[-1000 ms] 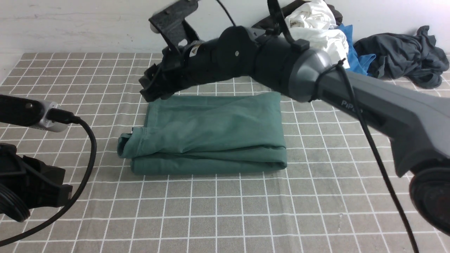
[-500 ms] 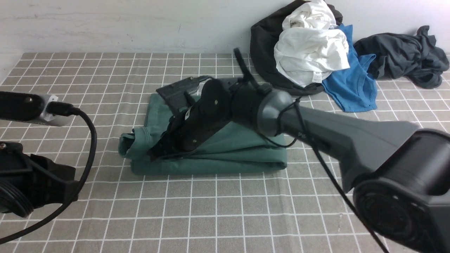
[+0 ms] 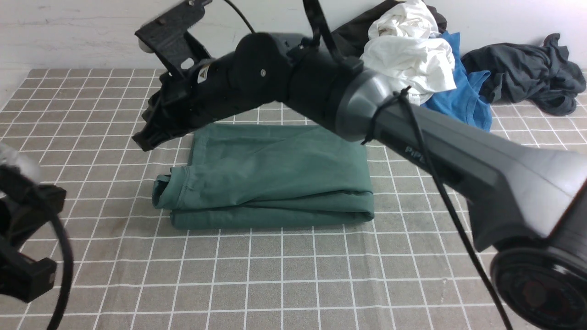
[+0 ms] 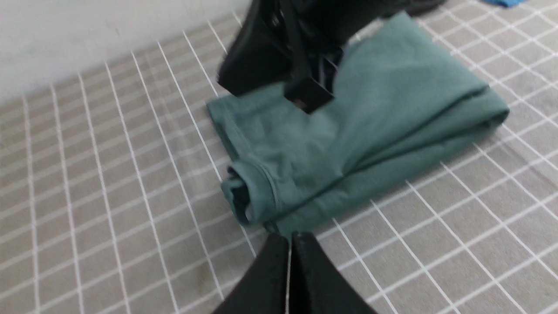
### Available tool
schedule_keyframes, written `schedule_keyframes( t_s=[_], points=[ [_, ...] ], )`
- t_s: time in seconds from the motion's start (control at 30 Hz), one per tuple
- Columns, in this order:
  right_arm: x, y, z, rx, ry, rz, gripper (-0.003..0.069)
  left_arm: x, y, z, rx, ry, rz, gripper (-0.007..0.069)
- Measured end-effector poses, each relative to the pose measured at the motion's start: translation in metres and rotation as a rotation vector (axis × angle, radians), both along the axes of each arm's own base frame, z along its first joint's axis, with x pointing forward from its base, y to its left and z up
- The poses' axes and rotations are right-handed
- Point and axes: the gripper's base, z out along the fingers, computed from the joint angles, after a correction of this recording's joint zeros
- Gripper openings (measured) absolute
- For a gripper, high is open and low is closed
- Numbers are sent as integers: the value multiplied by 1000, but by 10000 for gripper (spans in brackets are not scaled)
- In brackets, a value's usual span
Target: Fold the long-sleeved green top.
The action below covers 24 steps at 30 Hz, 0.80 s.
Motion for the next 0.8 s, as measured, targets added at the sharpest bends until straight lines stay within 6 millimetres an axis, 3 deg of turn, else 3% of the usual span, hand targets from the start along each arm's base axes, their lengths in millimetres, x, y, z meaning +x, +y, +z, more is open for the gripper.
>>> schedule_keyframes(
  t_s=[0.07,0.17,0.2,0.3,0.33,0.37,0.5,0.57,0.67,0.7,0.73,0.8],
  points=[
    [-4,-11,11,-58,-2,14,-14,-12,1,2,8,-72,5,-7],
    [-13,-49,61,-138,-80,-14,-14,-37,6,-5,13,-236,38,-7],
    [-15,-54,69,-138,-92,-21,-14,-38,6,-5,13,-245,40,-7],
    [-36,-111,136,-85,-213,-124,-14,-58,11,-21,25,-387,76,-7],
    [-40,-122,144,-80,-230,-145,-14,-61,12,-24,34,-422,85,-7],
    [-54,-147,169,-54,-290,-181,-14,-66,13,-29,45,-456,93,-7],
    [-92,-211,199,-62,-391,-284,-14,-71,16,-47,66,-521,118,-7],
    [-105,-231,199,-89,-401,-321,-14,-70,16,-54,64,-524,126,-7],
    [-133,-274,172,-174,-297,-423,-14,-68,17,-62,61,-529,129,-7],
    [-136,-276,174,-174,-294,-427,-14,-68,17,-62,57,-533,131,-7],
    [-148,-292,151,-224,-209,-470,-14,-68,17,-61,30,-545,130,-7],
    [-164,-306,133,-262,-135,-497,-14,-69,17,-59,-11,-559,123,-7]
  ],
)
